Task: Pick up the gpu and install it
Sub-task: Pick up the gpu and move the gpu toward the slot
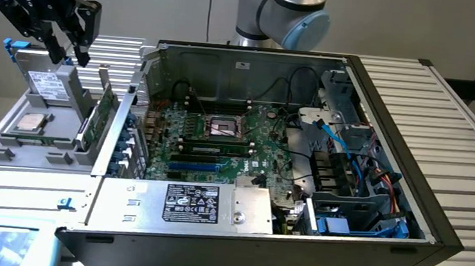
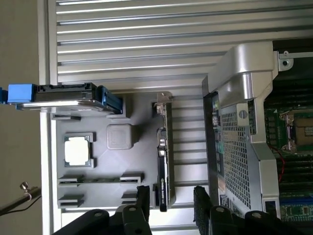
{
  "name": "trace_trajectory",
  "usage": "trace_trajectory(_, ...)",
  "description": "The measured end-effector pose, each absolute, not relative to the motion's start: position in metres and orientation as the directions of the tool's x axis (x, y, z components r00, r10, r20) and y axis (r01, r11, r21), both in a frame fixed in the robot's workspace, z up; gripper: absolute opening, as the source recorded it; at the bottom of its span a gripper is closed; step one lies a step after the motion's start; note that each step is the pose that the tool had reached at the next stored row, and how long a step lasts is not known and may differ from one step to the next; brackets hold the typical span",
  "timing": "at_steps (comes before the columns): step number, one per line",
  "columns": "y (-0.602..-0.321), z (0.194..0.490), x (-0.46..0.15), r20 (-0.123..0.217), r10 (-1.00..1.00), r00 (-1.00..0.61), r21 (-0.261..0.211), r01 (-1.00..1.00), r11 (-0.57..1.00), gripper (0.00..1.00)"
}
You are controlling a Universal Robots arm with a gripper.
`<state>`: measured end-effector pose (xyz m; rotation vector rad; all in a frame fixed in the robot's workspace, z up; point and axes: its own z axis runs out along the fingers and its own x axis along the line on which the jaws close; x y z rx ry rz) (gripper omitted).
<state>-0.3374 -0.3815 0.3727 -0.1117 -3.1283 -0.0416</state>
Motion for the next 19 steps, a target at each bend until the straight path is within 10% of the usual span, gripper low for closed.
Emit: trace_trajectory(19, -0.372, 0.342, -0.338, 0.020, 0.015, -1.000, 0.015, 0.015, 1.000, 0.49)
